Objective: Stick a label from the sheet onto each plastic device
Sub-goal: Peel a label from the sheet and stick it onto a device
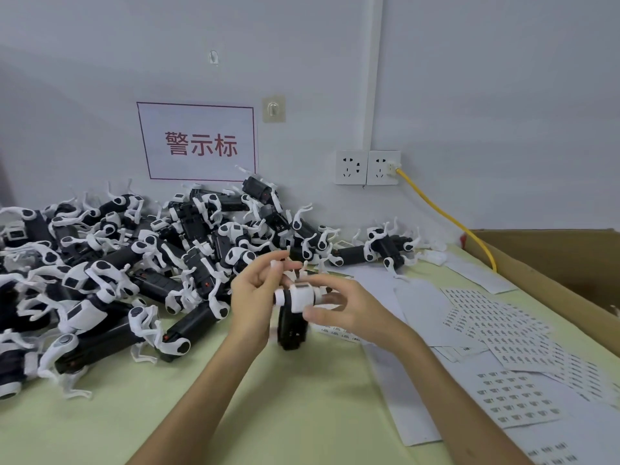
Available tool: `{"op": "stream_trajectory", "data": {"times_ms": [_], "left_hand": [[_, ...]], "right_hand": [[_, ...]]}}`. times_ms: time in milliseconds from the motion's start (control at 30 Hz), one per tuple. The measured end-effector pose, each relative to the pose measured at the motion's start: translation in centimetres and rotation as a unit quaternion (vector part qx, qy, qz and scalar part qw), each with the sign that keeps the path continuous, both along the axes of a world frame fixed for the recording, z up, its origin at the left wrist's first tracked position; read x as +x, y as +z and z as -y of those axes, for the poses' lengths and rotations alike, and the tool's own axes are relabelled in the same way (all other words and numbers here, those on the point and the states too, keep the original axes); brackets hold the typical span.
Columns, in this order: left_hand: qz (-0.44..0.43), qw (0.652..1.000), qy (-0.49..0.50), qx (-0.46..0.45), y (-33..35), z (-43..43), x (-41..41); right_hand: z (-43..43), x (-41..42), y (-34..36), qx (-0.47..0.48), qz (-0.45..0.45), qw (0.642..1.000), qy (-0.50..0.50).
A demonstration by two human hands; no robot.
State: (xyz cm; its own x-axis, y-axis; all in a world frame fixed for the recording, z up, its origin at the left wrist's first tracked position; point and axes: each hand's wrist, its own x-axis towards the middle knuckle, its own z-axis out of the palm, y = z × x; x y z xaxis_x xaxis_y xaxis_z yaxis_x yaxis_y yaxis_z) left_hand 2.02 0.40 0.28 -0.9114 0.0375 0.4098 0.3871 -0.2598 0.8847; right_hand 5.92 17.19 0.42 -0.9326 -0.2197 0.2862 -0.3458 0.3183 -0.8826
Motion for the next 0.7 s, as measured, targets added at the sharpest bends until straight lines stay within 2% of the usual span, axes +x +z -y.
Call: {"op": "stream_trajectory", "data": {"times_ms": [133,233,367,533,600,700], "left_hand": [[0.128,0.974,-0.068,0.174,0.4,0.5,-0.4],[0.175,0.95,-0.092,0.242,0.3,0.7,-0.7],[0.227,0.915,-0.117,0.313,-0.1,1.0,-1.2],[0.219,0.919,-0.136,0.297,-0.4,1.2,-1.9],[0.205,0.943,-0.131,0.227,-0.3,1.1,-1.8],[0.193,0.969,-0.141,0.063,-0.4,0.3,-1.1]], "right_hand": [[0.7,0.0,-0.4,0.026,0.018,0.999,-0.006],[1.4,-0.2,-1.0,0.048,0.002,0.998,-0.027],[1.7,-0.3,-0.8,0.011,-0.012,0.999,-0.048],[1.6,-0.4,-0.3,-0.096,-0.013,0.993,-0.063],[1.3,-0.4,0.0,-0.142,-0.018,0.987,-0.078],[1.0,-0.4,0.3,-0.184,-0.014,0.977,-0.104]]}}
